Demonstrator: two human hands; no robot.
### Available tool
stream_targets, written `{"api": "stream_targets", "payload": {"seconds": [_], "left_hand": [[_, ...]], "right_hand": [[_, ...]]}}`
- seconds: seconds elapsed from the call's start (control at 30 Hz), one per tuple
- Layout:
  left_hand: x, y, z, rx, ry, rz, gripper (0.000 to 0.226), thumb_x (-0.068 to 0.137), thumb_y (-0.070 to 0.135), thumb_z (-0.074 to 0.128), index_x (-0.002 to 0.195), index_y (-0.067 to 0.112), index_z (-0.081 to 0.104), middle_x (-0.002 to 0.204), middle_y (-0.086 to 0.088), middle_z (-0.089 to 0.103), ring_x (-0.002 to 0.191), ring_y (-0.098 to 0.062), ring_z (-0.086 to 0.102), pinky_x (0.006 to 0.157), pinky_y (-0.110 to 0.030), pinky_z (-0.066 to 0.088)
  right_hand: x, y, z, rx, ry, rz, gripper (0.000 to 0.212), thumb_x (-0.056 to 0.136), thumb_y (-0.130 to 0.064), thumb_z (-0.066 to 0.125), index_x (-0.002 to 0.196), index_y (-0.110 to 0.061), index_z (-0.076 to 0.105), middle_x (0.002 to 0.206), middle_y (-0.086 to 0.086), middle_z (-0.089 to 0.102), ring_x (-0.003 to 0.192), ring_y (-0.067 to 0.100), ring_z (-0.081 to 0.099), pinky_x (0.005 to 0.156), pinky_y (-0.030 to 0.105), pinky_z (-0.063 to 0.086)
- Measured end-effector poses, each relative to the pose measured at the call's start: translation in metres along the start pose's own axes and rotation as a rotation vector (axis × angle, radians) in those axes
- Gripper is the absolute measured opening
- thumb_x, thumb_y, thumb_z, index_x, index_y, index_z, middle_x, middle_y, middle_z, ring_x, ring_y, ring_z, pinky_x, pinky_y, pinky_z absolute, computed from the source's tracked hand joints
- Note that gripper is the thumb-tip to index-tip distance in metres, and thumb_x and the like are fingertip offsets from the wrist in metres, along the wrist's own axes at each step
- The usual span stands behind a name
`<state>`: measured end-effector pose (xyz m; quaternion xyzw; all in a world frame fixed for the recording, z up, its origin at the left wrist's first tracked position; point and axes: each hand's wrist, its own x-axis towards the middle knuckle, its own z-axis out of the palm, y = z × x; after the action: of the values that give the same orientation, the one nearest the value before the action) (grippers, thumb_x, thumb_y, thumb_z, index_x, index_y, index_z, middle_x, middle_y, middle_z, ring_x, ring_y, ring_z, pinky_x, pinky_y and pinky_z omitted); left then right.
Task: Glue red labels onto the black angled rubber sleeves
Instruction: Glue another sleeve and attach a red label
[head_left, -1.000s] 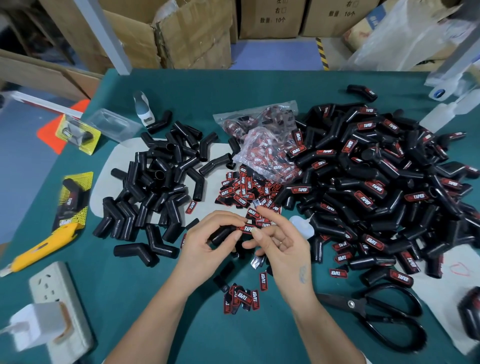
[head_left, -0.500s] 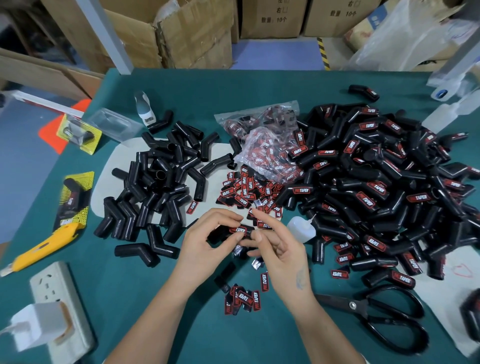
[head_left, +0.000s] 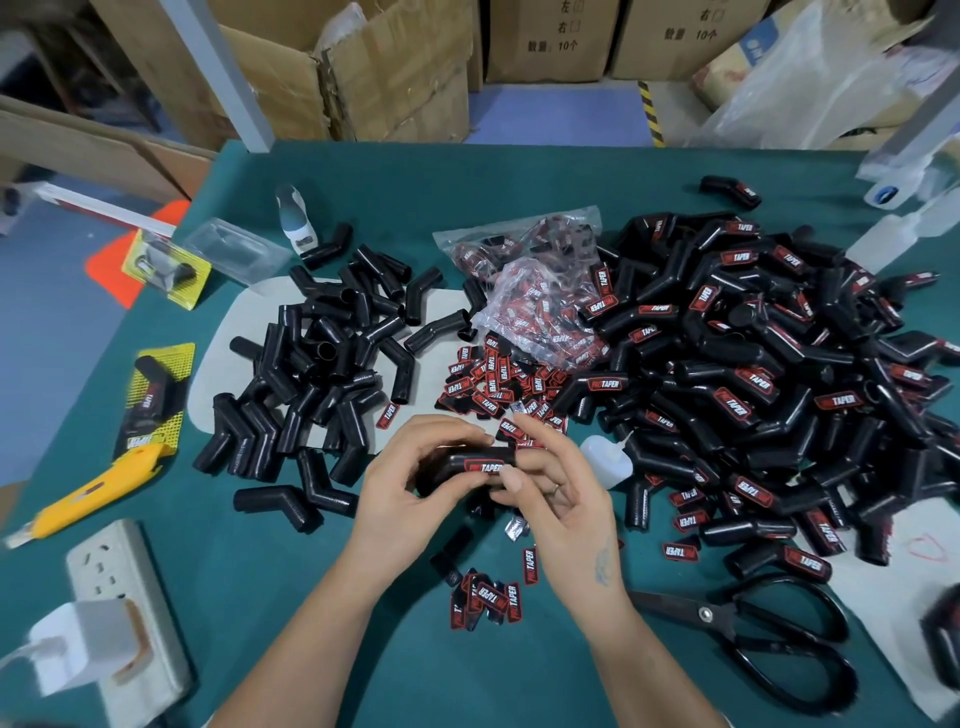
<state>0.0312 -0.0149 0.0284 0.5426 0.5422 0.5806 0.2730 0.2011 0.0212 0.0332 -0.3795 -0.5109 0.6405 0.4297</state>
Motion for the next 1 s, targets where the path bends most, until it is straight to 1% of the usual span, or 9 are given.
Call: {"api": "stream_targets", "payload": {"seconds": [0.1,0.17,0.23,0.4,0.57,0.7,0.77,0.87,1.0], "left_hand": [[-0.0043,-0.0022,0.0016,0.035,-0.022,-0.016,0.047,0.09,0.019,0.077,0.126,0.046,0.063,0.119,0.006,0.071,0.117,-0.025,0.069,0.101,-0.037,0.054],[-0.0066,-0.0056,0.002,0.125,-0.05,0.046,0.05,0.091,0.016,0.075,0.131,0.042,0.061,0.124,0.01,0.069,0.121,-0.023,0.067,0.101,-0.043,0.054],[-0.0073,-0.0074,0.0032,0.154,-0.079,0.108,0.055,0.091,0.01,0.072,0.136,0.04,0.059,0.128,0.013,0.068,0.124,-0.022,0.065,0.104,-0.042,0.053],[-0.0066,-0.0056,0.0039,0.152,-0.087,0.114,0.059,0.09,0.008,0.069,0.137,0.042,0.057,0.128,0.014,0.068,0.125,-0.021,0.064,0.106,-0.036,0.051],[-0.0081,-0.0072,0.0056,0.144,-0.09,0.085,0.041,0.091,0.008,0.07,0.129,0.021,0.063,0.126,0.015,0.069,0.123,-0.018,0.065,0.105,-0.03,0.05],[-0.0066,-0.0049,0.0064,0.095,-0.083,0.061,0.043,0.093,0.012,0.072,0.13,0.031,0.062,0.125,0.01,0.069,0.121,-0.024,0.066,0.104,-0.038,0.052],[-0.0072,-0.0052,0.0061,0.092,-0.081,0.046,0.043,0.093,0.012,0.072,0.129,0.031,0.062,0.124,0.009,0.069,0.121,-0.025,0.066,0.103,-0.041,0.053],[-0.0079,-0.0047,0.0058,0.118,-0.081,0.043,0.044,0.091,0.01,0.07,0.129,0.031,0.061,0.125,0.013,0.068,0.123,-0.023,0.066,0.104,-0.04,0.053],[-0.0083,-0.0023,0.0078,0.144,-0.082,0.071,0.045,0.091,0.01,0.07,0.13,0.033,0.06,0.126,0.016,0.067,0.123,-0.018,0.065,0.105,-0.032,0.051]], "right_hand": [[0.0004,0.0001,0.0012,-0.032,-0.021,0.01,0.054,0.093,-0.016,0.075,0.139,-0.042,0.062,0.109,0.002,0.073,0.103,0.021,0.072,0.091,0.033,0.06],[-0.0002,0.0008,0.0033,-0.014,-0.04,0.008,0.059,0.092,-0.013,0.076,0.14,-0.043,0.06,0.112,0.001,0.072,0.106,0.02,0.071,0.089,0.028,0.057],[-0.0006,0.0014,0.0041,0.018,-0.05,0.012,0.06,0.093,-0.009,0.074,0.141,-0.042,0.059,0.115,0.002,0.071,0.107,0.021,0.07,0.09,0.027,0.056],[0.0007,0.002,0.0025,0.059,-0.057,0.026,0.06,0.094,-0.005,0.072,0.143,-0.038,0.059,0.115,0.004,0.071,0.109,0.022,0.07,0.093,0.027,0.054],[0.001,0.0019,0.0019,0.072,-0.052,0.03,0.056,0.095,-0.008,0.072,0.143,-0.035,0.059,0.108,0.002,0.073,0.106,0.019,0.07,0.095,0.027,0.053],[0.0009,0.001,0.0009,0.079,-0.061,0.027,0.055,0.096,-0.008,0.07,0.143,-0.035,0.058,0.109,0.004,0.073,0.108,0.019,0.069,0.097,0.027,0.052],[0.0008,0.0011,0.0009,0.075,-0.072,0.024,0.056,0.097,-0.007,0.069,0.144,-0.034,0.058,0.112,0.006,0.072,0.11,0.021,0.069,0.098,0.027,0.052],[0.0011,0.0021,0.001,0.077,-0.072,0.031,0.057,0.095,-0.009,0.072,0.144,-0.036,0.059,0.118,0.011,0.07,0.11,0.025,0.069,0.096,0.028,0.053],[0.0018,0.0038,0.001,0.062,-0.044,0.023,0.055,0.096,-0.008,0.073,0.143,-0.033,0.061,0.113,0.01,0.072,0.106,0.019,0.07,0.092,0.025,0.054]]}}
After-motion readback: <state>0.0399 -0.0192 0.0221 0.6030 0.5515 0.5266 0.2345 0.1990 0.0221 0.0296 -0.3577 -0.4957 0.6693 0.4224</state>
